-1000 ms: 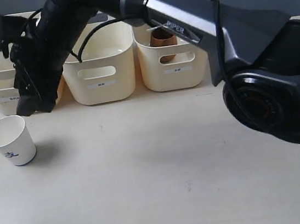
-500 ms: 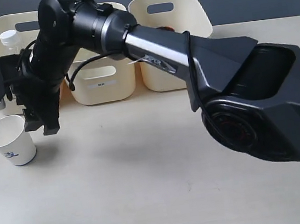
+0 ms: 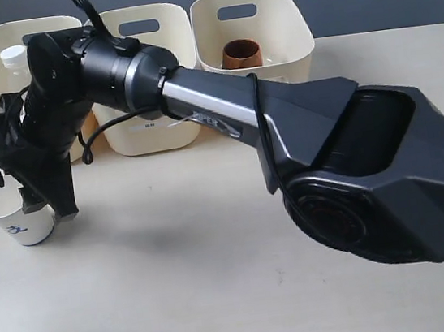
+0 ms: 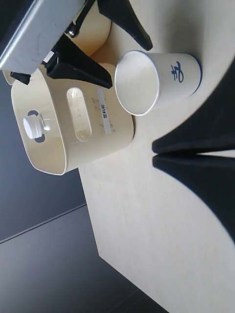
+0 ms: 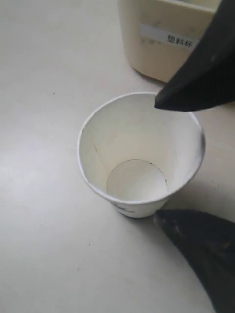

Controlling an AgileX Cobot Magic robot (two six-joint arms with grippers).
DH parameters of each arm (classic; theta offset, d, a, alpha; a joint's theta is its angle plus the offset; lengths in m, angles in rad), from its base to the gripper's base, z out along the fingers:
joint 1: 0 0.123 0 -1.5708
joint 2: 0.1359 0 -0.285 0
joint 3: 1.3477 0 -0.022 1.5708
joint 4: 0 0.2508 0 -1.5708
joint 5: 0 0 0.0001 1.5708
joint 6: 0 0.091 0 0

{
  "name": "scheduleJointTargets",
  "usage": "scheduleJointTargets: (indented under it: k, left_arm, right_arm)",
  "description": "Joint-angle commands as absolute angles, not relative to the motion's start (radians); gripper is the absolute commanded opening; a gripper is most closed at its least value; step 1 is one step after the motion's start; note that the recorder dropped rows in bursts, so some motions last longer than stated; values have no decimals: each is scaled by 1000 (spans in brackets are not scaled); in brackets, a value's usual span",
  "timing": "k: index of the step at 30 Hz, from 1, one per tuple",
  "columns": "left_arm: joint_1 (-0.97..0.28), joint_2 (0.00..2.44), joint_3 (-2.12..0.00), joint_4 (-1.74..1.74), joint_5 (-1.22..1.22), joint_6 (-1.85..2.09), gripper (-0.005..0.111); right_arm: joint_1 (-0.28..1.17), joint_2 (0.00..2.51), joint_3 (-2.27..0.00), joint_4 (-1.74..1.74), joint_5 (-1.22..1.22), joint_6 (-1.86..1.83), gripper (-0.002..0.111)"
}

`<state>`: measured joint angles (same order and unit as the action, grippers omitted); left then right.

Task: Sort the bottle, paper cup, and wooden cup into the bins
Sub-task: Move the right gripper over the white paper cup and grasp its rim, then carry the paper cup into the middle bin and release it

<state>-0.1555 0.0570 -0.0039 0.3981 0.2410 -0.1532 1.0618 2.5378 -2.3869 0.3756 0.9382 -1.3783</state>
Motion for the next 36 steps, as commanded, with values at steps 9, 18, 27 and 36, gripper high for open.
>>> scheduleJointTargets:
  k: [9, 18, 27, 36]
  left_arm:
    - [-161, 54, 0, 398, 239, -155, 0]
    - [-161, 54, 0, 398, 239, -155, 0]
    - [-161, 54, 0, 398, 239, -155, 0]
    - [-161, 54, 0, 398, 239, -155, 0]
  right_arm:
    - [1058, 2610, -2389, 371, 863, -1379, 38]
    - [1058, 2505, -2389, 270, 976, -1235, 1]
    - [1018, 2366, -2389, 142, 1177, -1041, -1]
    - [898, 2248, -2389, 116, 1059, -841, -1]
